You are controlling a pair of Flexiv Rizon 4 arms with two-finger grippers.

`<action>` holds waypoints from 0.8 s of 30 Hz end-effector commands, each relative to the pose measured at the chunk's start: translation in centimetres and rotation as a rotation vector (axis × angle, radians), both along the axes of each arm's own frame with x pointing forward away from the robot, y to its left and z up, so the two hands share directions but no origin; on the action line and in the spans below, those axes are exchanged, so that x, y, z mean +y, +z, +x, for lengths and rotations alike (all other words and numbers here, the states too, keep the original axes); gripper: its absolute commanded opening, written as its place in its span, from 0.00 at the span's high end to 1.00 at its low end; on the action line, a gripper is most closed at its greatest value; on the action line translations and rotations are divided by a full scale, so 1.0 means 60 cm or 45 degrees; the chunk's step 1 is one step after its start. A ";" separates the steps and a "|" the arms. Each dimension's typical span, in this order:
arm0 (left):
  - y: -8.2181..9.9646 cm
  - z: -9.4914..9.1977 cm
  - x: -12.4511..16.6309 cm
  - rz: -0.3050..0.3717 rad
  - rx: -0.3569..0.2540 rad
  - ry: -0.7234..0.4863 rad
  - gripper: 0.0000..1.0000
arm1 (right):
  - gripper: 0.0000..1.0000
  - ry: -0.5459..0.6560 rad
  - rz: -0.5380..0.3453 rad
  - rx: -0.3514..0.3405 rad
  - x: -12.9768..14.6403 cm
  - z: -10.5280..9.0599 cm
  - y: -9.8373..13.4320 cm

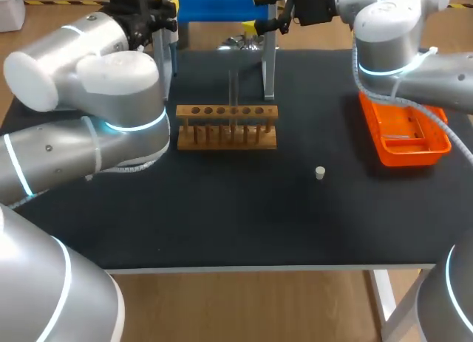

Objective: Invert the test tube, pick up the pipette, mount the tip to pipette, aspirate from beaker and dispense into the tube, eject the tip, return the pipette, and cap with the stopper.

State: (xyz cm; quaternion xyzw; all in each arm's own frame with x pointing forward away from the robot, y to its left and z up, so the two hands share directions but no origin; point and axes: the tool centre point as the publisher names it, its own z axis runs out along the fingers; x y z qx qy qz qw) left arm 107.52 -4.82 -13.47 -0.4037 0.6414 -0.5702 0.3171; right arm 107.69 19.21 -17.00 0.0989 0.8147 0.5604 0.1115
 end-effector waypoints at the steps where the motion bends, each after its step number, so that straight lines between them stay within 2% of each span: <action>1: -0.002 0.023 -0.016 0.025 0.010 0.121 1.00 | 0.00 0.004 -0.003 0.003 -0.002 0.001 0.001; 6: -0.005 0.043 -0.019 0.052 0.008 0.159 1.00 | 0.00 0.004 -0.003 0.003 -0.002 0.001 0.001; 24: -0.035 0.089 -0.011 0.036 0.045 0.318 1.00 | 0.00 0.004 -0.003 0.003 -0.002 0.001 0.001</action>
